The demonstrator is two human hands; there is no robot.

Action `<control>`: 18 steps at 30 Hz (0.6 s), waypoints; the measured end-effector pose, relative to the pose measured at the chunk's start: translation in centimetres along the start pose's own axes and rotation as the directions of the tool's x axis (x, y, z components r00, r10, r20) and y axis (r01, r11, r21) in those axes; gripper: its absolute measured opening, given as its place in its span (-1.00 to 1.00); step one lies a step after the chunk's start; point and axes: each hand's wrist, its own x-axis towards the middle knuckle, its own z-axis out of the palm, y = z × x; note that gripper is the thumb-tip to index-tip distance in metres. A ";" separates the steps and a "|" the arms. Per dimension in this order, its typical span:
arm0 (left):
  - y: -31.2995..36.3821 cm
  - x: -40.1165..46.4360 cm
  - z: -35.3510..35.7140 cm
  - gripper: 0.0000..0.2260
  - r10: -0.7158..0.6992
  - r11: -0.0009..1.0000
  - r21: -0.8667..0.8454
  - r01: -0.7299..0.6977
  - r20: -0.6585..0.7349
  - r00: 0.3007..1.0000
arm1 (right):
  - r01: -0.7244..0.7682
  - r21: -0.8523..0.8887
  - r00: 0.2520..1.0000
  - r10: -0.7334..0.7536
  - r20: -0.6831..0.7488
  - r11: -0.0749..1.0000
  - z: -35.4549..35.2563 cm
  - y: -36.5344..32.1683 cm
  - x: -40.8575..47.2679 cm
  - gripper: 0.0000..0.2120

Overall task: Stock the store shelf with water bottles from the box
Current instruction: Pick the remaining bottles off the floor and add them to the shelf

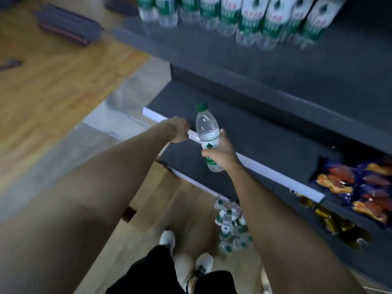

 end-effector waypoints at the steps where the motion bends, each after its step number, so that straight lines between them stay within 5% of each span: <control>1: 0.0 -0.9 -2.8 -0.77 0.009 1.000 0.012 -0.009 -0.037 0.999 | 0.035 -0.010 0.999 -0.035 -0.004 0.999 -1.0 -2.1 -0.3 -0.46; 10: 3.8 -10.1 -22.5 -0.74 0.158 0.987 0.063 -0.146 -0.270 0.950 | 0.326 0.011 0.938 -0.321 -0.133 0.945 -8.3 -16.1 -2.6 -0.38; 18: 5.6 -11.6 -27.9 -0.58 0.221 0.825 -0.493 -0.276 -0.168 0.961 | 0.366 0.068 0.916 -0.346 -0.202 0.928 -10.9 -19.3 -3.8 -0.38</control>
